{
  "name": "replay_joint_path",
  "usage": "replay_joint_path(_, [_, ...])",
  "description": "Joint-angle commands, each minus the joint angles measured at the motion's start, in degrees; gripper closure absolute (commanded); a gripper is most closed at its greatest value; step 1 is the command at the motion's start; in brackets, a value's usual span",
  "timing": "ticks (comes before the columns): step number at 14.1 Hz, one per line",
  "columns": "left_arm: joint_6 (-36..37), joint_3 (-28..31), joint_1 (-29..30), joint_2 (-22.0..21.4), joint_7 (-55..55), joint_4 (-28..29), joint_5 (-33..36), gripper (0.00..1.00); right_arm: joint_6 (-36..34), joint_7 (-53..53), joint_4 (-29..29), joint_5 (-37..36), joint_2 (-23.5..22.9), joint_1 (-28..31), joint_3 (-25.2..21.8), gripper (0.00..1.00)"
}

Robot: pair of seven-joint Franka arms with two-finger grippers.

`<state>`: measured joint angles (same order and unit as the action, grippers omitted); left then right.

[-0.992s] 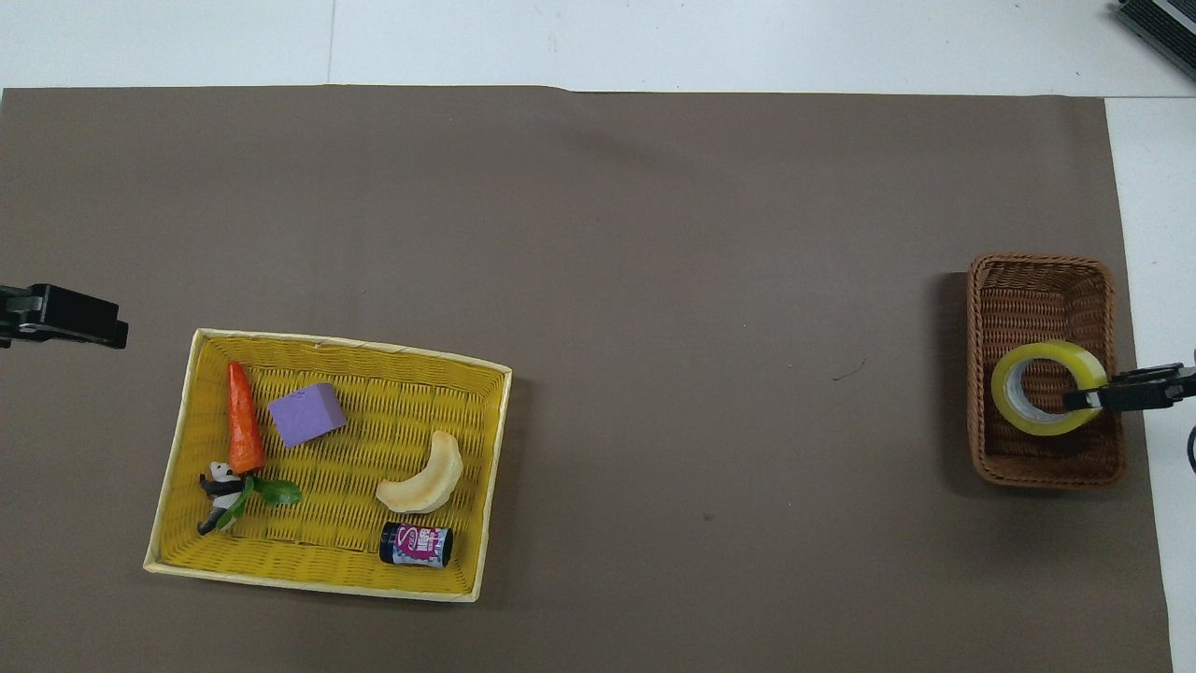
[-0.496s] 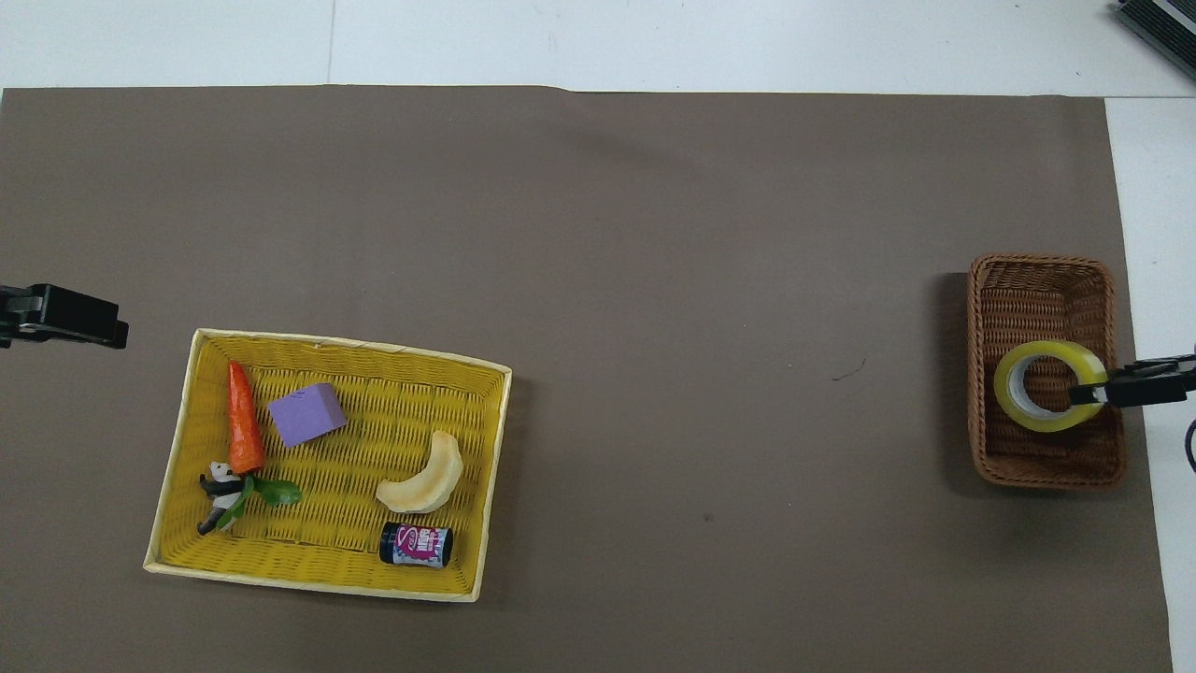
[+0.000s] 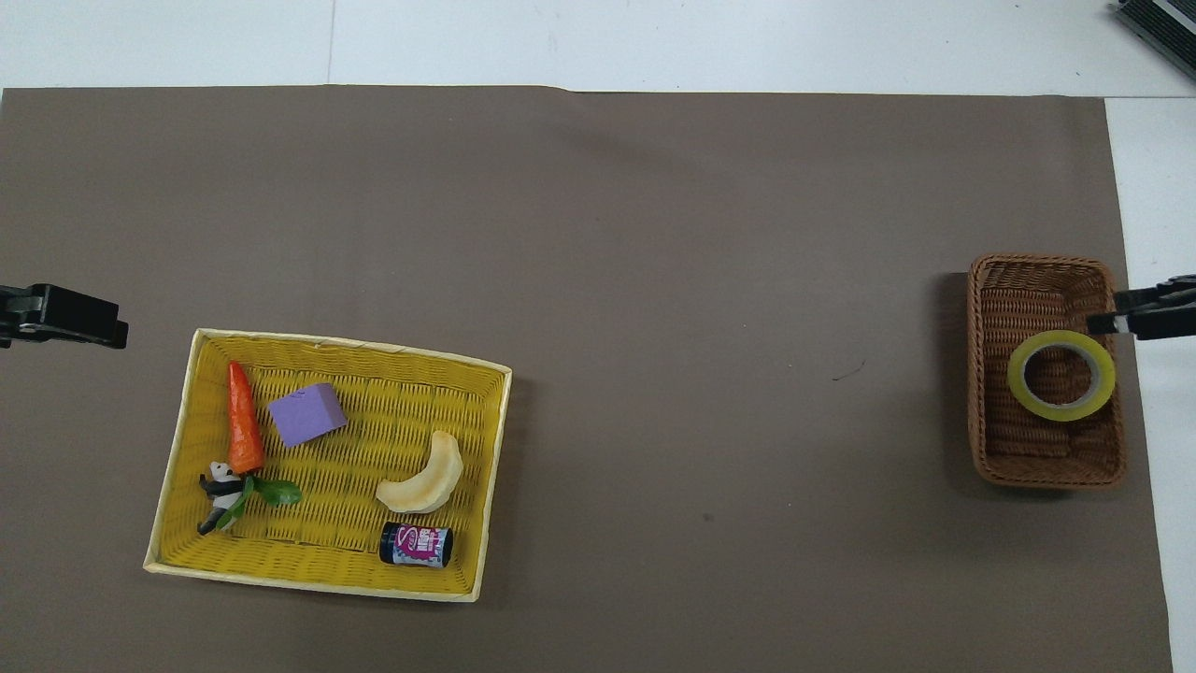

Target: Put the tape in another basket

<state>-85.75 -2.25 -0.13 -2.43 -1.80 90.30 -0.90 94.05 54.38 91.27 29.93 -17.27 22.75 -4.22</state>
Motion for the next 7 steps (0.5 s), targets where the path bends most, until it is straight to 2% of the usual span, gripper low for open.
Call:
replay_joint_path(1, [-0.38,-0.65,0.92,-0.82,-0.66,0.57,0.46,0.0,0.17,-5.59,-5.12,-4.7,0.31,-2.88,0.35,0.0])
replay_joint_path(4, [-0.38,-0.65,0.92,-0.82,-0.66,0.57,0.38,0.0,2.18,-9.8,-5.57,-9.78,3.28,-7.09,0.44,0.0])
replay_joint_path(7, [-0.38,-0.65,0.92,-0.82,-0.66,0.57,0.38,0.0,3.69,-23.92,-5.57,-17.08,7.5,-13.15,0.44,0.0])
